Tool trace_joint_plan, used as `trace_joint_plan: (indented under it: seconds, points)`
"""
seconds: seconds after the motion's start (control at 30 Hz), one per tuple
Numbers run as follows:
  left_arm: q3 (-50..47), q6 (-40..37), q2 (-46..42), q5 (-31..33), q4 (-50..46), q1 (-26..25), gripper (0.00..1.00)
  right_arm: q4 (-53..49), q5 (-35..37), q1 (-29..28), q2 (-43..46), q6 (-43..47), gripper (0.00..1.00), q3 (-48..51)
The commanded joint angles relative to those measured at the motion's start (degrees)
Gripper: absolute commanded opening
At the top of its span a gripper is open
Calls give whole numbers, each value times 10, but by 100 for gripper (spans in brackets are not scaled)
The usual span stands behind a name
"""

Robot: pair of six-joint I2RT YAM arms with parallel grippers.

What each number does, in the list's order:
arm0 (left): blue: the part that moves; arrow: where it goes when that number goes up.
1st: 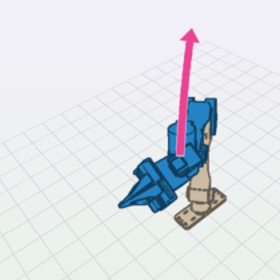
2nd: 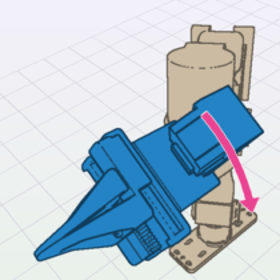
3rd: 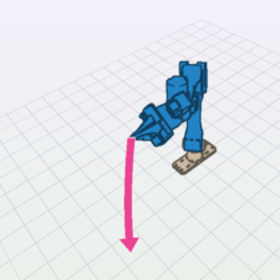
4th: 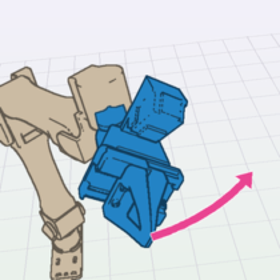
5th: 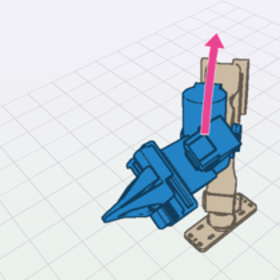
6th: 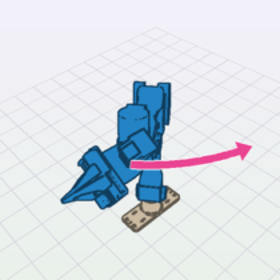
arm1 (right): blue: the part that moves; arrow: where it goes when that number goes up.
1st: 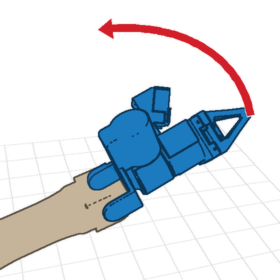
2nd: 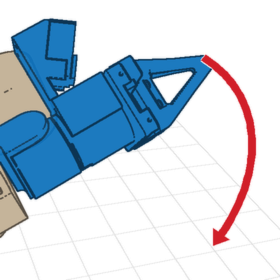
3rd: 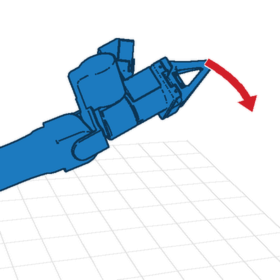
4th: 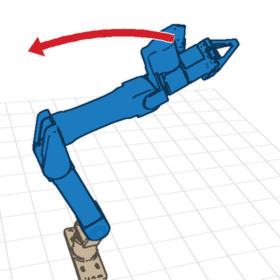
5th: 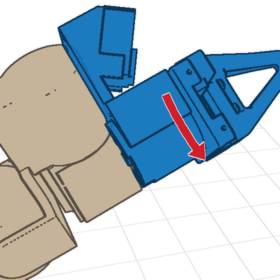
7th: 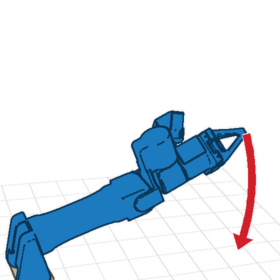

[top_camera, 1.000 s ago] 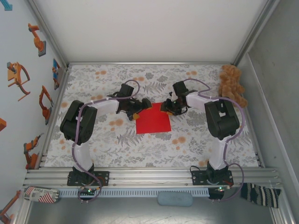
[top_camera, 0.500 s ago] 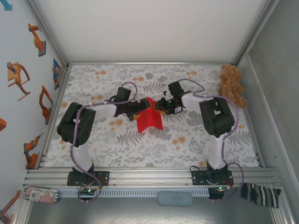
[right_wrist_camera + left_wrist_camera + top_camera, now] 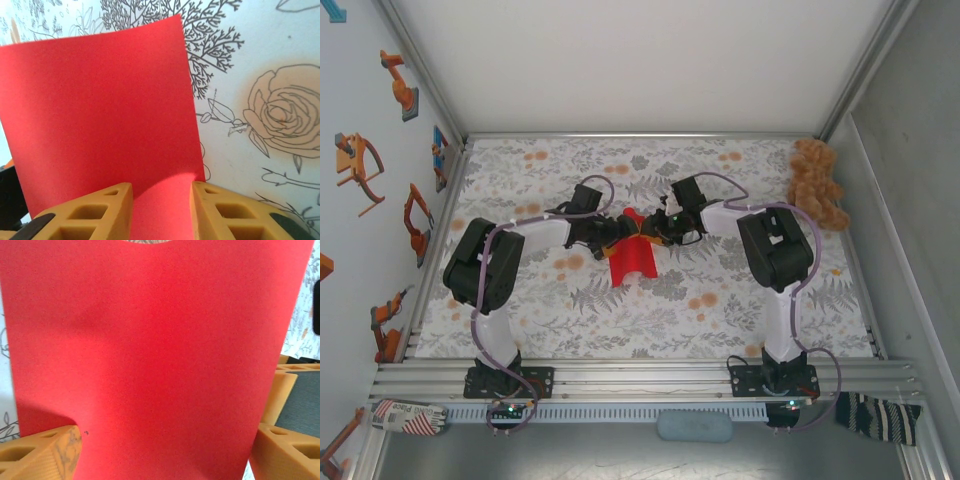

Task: Fold a paper plane with a square sheet of paper (pick it up from the middle)
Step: First fold in half a square sheet of paper at the center of the table.

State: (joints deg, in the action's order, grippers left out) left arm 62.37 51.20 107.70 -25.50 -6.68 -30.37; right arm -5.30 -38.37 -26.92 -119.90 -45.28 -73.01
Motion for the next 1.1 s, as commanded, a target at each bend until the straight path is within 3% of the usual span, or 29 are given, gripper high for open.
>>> trace_joint_plan:
  seconds: [0.0,0.4,0.57,0.8,0.97,1.07]
  points:
    - [7,-17,23,32,-83,-1,81,15,-10,-6,-21,-23,34,15]
    - [14,-59,8,52,-88,1,39,58,23,9,55,-22,32,52]
    - [11,-101,-46,36,-49,6,29,114,31,43,120,-24,37,99]
    - [9,-108,-116,-94,22,40,25,163,-31,70,155,0,50,111]
    - [10,-46,-133,-193,106,67,24,240,-85,70,170,-29,71,114]
    - [15,-18,-127,-234,152,72,24,284,-117,71,162,-59,78,111]
